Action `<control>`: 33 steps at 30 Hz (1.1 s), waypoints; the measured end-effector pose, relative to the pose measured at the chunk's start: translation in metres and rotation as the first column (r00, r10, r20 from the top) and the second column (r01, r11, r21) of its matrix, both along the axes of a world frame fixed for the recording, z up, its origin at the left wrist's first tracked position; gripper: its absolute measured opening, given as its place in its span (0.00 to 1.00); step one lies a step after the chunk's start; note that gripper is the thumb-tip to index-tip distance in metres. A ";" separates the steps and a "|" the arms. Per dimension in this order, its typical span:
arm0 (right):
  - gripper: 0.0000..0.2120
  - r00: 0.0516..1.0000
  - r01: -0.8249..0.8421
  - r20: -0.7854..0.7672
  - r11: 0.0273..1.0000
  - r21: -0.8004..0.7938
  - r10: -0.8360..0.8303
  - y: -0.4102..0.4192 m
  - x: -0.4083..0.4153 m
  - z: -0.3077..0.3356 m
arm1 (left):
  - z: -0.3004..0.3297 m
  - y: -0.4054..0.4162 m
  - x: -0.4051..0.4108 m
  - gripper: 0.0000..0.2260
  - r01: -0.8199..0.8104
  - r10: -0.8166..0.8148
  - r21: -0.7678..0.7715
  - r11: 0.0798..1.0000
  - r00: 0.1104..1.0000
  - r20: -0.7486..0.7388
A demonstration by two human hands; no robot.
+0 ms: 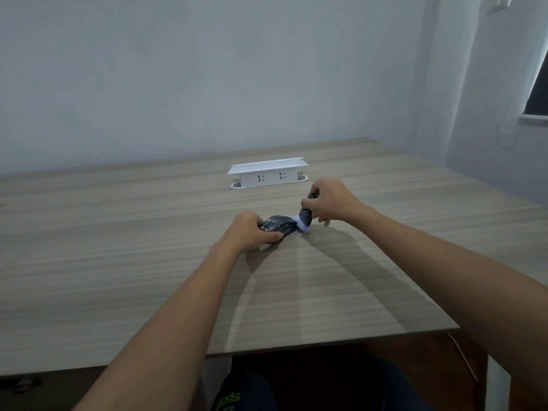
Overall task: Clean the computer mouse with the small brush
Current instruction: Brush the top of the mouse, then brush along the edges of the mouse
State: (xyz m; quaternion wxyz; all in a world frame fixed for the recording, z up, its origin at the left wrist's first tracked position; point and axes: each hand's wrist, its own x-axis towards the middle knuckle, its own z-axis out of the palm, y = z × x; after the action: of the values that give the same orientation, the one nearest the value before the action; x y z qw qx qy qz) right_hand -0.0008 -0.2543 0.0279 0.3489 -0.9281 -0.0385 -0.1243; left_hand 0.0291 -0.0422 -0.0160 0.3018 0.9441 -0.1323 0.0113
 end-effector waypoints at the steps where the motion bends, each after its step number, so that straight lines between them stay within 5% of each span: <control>1: 0.10 1.000 -0.005 -0.013 1.000 0.013 0.005 0.000 -0.001 0.000 | 0.000 0.001 -0.002 0.22 -0.003 0.002 -0.024 1.000 1.000 -0.012; 21: 0.14 0.968 -0.096 -0.236 0.995 -0.029 0.086 -0.004 0.000 0.002 | -0.005 0.003 0.005 0.17 -0.009 -0.005 -0.191 0.982 0.997 -0.075; 33: 0.14 0.942 -0.077 -0.320 0.994 0.072 0.097 0.003 -0.003 0.007 | -0.001 0.002 0.008 0.20 -0.010 0.004 -0.095 0.995 0.998 -0.067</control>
State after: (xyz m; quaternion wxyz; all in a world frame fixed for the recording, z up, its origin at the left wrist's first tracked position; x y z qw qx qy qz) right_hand -0.0038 -0.2517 0.0352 0.3826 -0.9227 -0.0181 0.0437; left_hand 0.0369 -0.0398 -0.0167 0.3508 0.9289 -0.1181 -0.0131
